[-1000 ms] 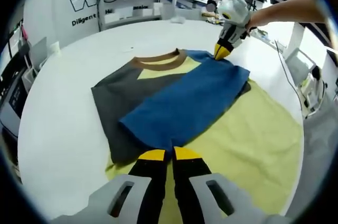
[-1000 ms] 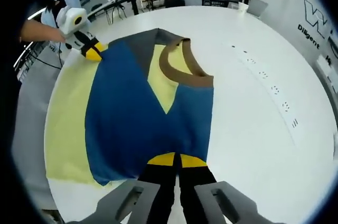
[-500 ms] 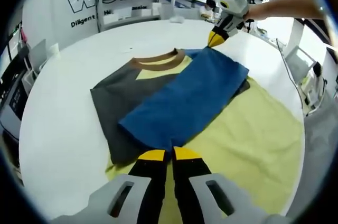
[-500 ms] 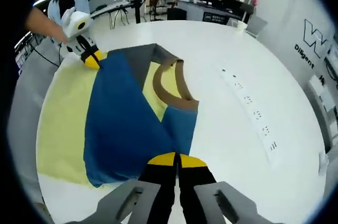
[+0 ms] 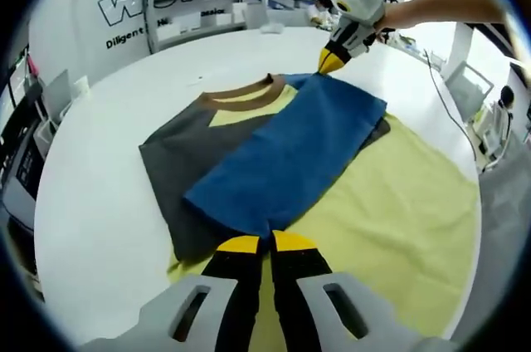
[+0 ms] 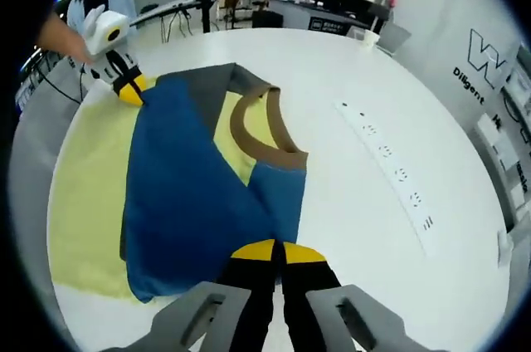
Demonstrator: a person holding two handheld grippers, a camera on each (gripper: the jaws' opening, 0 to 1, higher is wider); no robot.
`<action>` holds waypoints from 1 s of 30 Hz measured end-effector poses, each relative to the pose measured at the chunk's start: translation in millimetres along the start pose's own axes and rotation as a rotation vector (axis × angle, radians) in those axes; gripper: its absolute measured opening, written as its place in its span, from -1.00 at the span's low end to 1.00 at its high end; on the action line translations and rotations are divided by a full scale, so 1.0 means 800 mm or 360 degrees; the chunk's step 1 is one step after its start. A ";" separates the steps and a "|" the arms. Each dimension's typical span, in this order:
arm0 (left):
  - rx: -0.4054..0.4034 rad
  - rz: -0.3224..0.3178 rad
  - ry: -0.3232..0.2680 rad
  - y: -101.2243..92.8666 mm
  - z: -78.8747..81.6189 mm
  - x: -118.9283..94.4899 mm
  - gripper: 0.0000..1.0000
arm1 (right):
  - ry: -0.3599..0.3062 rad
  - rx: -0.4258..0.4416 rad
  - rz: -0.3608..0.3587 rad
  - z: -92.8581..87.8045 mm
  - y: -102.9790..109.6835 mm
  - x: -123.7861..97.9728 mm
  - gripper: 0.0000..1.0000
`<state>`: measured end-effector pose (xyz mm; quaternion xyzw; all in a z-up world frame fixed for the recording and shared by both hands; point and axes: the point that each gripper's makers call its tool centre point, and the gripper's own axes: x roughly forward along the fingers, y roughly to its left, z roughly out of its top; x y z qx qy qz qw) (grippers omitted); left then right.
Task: Fold the garment on the visible template until the final outline fits inside the template.
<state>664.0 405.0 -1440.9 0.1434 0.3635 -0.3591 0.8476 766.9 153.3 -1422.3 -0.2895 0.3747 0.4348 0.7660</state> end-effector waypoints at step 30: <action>0.0107 0.0056 -0.0037 0.004 -0.025 -0.056 -0.10 | -0.0202 0.0268 0.0017 -0.003 0.089 -0.070 0.02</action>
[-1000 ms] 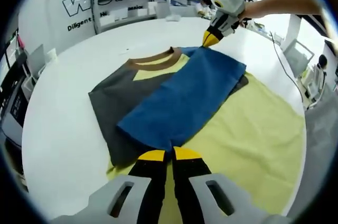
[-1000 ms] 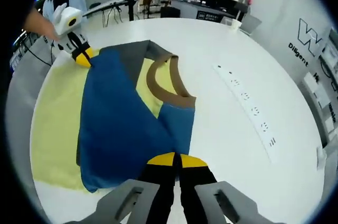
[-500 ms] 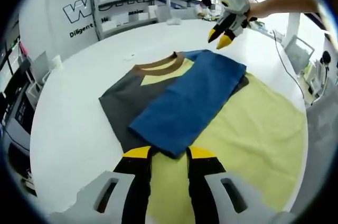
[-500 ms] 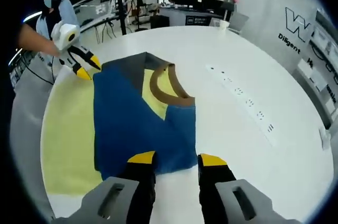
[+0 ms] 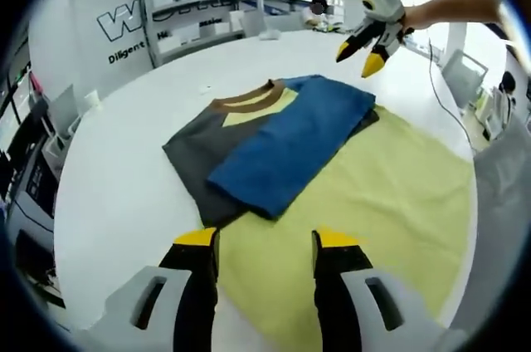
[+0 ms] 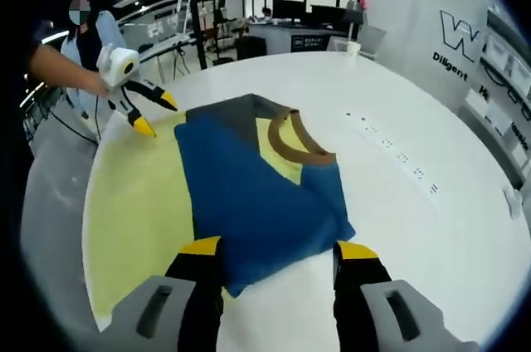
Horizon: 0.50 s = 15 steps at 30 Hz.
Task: Fold the garment on the visible template until the final outline fits inside the template.
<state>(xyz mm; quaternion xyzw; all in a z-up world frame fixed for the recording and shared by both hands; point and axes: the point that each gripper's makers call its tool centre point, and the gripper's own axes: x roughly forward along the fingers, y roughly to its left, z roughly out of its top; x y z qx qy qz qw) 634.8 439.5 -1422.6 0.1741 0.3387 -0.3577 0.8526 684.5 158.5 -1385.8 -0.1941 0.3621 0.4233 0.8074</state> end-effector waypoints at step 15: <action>0.0052 -0.0086 -0.0010 -0.027 -0.020 -0.029 -0.01 | -0.0064 0.0023 0.0032 -0.023 0.059 -0.015 0.14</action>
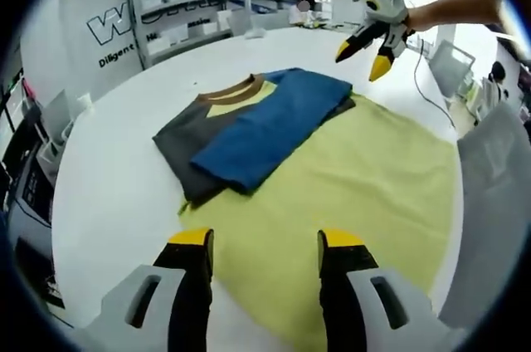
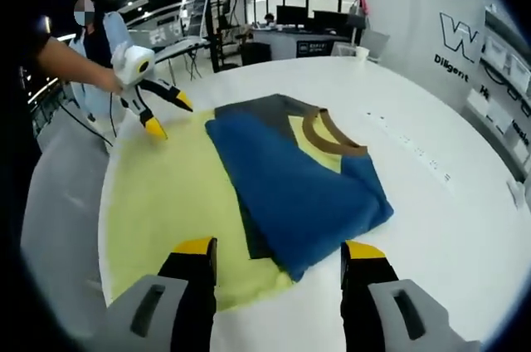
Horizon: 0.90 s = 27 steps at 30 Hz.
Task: Fold the garment on the visible template until the final outline fits inside the template.
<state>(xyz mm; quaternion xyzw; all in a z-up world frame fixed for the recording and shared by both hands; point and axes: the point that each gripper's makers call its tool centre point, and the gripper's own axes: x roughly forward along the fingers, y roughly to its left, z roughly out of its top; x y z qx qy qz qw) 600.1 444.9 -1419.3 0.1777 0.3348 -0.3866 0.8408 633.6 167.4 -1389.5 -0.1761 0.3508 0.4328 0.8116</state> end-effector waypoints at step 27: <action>0.0070 -0.0137 -0.0011 -0.051 -0.047 -0.062 -0.08 | -0.0014 -0.0024 0.0110 -0.049 0.132 -0.031 0.12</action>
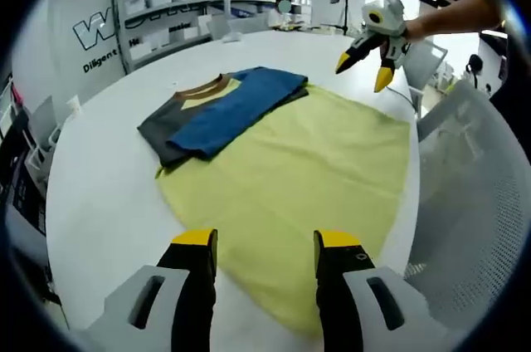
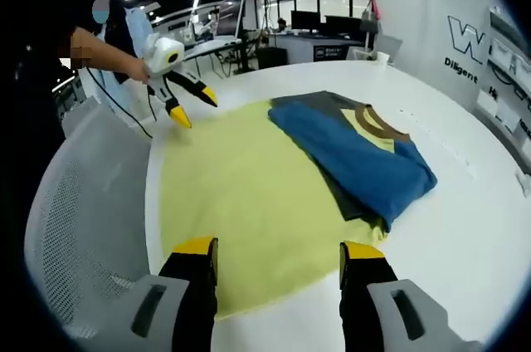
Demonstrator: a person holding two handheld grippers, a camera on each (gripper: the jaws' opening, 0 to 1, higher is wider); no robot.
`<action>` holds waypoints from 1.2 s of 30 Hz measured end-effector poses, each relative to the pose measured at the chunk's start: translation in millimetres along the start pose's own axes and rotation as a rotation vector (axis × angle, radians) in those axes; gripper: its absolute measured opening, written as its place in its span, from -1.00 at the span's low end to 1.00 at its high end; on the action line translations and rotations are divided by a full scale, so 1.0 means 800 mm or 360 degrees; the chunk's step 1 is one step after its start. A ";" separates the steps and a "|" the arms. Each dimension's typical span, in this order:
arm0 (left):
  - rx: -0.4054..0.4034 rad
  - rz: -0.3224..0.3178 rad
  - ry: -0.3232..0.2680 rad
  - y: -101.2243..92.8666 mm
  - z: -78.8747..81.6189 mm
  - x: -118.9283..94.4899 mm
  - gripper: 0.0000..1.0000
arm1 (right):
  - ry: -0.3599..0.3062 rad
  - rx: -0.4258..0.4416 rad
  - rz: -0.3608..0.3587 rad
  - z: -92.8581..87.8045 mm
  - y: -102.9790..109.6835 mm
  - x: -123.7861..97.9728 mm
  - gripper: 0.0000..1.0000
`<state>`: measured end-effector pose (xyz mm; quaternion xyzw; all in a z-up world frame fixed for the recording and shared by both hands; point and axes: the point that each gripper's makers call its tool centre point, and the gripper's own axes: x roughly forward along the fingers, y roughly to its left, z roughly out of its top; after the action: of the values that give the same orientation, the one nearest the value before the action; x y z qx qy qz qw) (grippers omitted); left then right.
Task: Fold the garment on the visible template until the final outline fits inside the template.
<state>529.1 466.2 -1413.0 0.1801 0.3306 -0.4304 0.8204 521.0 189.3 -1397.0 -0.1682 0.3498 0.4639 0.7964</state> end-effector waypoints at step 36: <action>0.0175 -0.0208 0.0141 -0.047 -0.077 -0.036 -0.30 | 0.0151 -0.0074 0.0145 -0.077 0.105 -0.006 -0.19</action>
<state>462.3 497.2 -1437.7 0.2216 0.3535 -0.4922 0.7640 422.8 192.6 -1431.9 -0.1924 0.3836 0.4990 0.7529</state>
